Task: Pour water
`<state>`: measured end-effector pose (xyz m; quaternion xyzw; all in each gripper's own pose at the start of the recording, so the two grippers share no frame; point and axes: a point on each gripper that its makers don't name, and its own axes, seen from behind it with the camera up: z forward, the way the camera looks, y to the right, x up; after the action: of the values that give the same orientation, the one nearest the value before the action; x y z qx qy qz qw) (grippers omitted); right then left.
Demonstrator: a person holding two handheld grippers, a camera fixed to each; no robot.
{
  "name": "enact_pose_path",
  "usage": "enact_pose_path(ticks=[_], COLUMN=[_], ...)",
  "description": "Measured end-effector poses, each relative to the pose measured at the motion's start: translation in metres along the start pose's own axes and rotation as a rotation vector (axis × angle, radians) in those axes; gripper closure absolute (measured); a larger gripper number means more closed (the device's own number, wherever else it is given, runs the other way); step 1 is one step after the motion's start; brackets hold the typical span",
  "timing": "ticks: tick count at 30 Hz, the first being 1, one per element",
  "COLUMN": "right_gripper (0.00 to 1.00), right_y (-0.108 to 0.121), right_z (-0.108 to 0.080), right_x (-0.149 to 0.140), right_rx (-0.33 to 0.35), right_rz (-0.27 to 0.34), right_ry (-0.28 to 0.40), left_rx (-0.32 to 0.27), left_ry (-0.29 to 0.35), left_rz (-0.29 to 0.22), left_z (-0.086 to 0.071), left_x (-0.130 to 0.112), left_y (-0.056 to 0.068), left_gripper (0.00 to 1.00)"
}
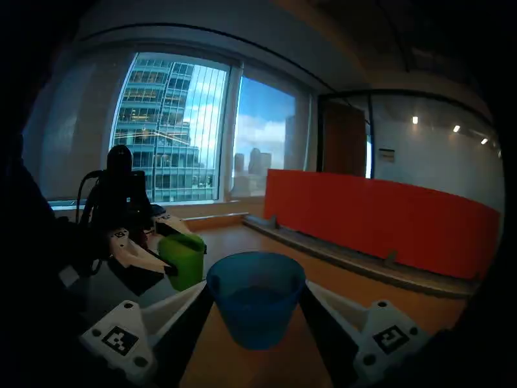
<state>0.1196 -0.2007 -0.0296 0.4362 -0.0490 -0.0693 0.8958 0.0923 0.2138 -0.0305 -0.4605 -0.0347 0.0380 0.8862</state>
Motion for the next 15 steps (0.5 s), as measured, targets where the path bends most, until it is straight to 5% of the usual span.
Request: enact_pose_path(ticks=[15], right_gripper=[0.1], right_y=[0.003], right_z=[0.004], right_x=[0.032], right_rx=[0.009], right_rz=[-0.185], right_ry=[-0.001], left_rx=[-0.004], left_ry=[0.002], left_rz=[-0.043], left_z=[-0.001], left_x=[0.0], left_y=[0.006], left_gripper=[0.12])
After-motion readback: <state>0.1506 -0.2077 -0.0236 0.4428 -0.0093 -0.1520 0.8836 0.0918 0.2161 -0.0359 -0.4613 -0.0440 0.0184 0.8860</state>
